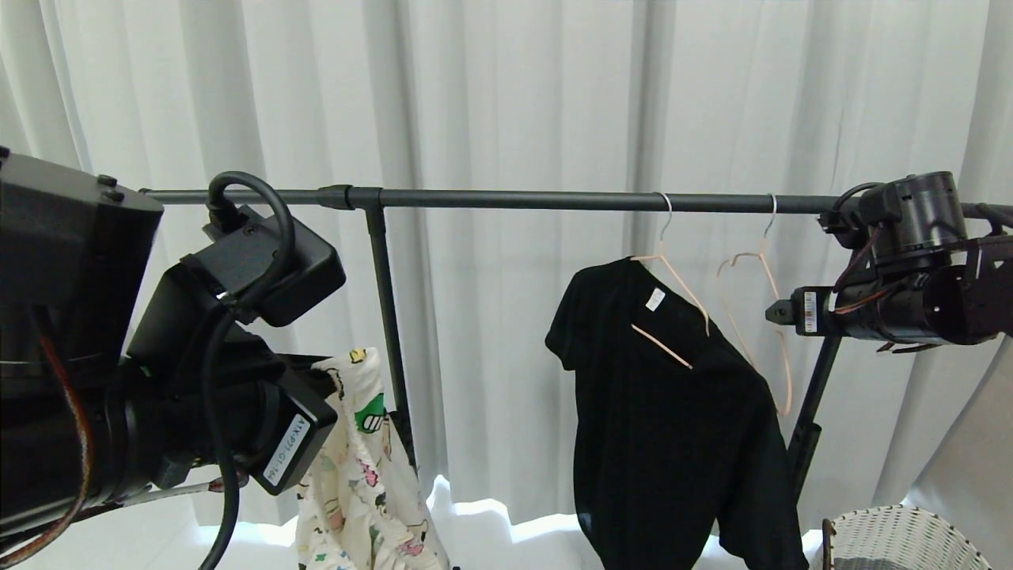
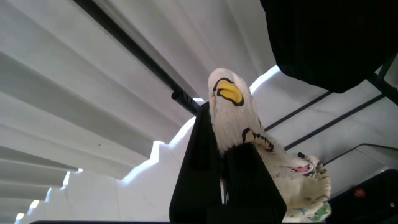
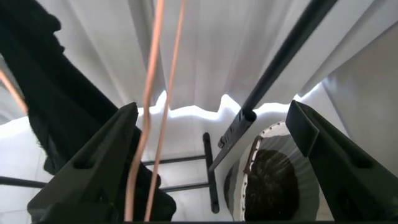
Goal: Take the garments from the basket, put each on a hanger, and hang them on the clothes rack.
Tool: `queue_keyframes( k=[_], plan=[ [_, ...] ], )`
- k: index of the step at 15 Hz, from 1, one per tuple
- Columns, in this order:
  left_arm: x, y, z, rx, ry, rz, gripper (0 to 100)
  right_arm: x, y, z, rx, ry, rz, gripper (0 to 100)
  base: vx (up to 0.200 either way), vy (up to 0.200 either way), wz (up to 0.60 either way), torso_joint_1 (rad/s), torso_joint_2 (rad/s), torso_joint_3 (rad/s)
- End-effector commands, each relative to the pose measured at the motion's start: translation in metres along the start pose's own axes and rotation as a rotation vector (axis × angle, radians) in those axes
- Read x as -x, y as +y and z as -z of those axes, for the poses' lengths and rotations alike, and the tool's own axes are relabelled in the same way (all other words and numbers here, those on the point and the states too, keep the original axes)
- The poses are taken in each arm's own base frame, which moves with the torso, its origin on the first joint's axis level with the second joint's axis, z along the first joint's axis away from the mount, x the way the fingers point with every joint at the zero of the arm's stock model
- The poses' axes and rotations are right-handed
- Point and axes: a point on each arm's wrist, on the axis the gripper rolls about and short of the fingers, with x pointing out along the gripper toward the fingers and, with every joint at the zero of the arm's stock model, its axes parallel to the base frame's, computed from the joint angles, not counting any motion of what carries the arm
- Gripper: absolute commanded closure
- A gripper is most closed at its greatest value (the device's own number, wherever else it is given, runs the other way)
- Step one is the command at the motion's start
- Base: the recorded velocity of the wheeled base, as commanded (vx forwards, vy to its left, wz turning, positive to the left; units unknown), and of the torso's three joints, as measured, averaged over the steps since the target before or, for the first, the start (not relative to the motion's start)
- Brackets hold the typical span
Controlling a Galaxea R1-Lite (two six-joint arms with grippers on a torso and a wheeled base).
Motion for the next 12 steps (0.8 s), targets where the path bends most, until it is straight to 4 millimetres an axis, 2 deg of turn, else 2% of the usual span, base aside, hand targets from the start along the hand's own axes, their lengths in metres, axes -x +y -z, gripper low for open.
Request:
queue_keyframes(
  k=[1,7,9,12],
  plan=[
    [-0.001,0.0,0.0,-0.001,0.004,0.001,100,0.002,-0.001,-0.001,-0.002,-0.005,-0.002,0,0.0,0.0,0.0,0.0,0.0,0.0],
    [0.0,0.0,0.0,0.002,0.0,0.0,100,-0.017,0.006,0.005,0.014,0.047,-0.063,0,0.0,0.0,0.0,0.0,0.0,0.0],
    [0.001,0.0,0.0,0.004,-0.002,-0.001,100,-0.029,0.009,0.004,0.009,0.045,-0.069,0,0.0,0.0,0.0,0.0,0.0,0.0],
    [0.0,0.0,0.001,0.004,0.001,0.0,100,-0.034,0.011,-0.004,-0.001,0.033,-0.09,0,0.0,0.0,0.0,0.0,0.0,0.0]
  ],
)
